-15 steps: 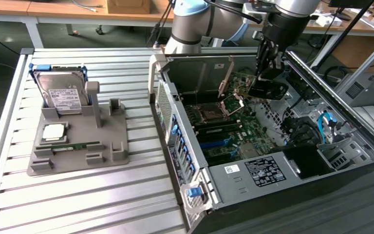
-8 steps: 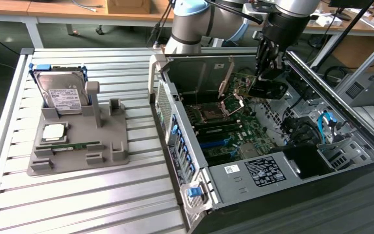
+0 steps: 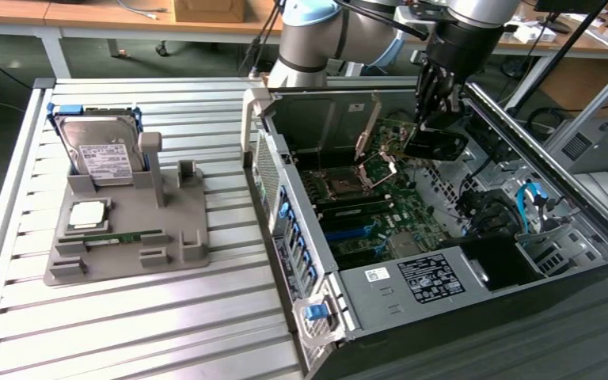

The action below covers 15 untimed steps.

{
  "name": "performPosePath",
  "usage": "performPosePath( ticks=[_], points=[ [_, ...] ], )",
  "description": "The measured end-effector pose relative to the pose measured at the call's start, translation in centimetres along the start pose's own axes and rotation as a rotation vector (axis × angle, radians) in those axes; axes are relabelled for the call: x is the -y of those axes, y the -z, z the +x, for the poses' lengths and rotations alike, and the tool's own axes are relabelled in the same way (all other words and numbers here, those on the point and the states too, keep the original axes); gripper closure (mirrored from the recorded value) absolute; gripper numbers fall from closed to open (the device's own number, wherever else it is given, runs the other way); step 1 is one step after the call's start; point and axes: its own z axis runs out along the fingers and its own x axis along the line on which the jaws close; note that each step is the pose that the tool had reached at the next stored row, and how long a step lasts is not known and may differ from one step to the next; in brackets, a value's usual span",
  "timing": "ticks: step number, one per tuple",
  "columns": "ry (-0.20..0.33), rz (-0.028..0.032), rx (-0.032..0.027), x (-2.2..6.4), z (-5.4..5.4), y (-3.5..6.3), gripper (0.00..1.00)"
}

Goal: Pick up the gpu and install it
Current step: 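Insert the gpu into the slot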

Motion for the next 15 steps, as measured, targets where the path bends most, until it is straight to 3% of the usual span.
performPosePath(
  ticks=[15],
  points=[
    [0.055,0.0005,-0.0007,0.00,0.00,0.00,0.73]
  ],
)
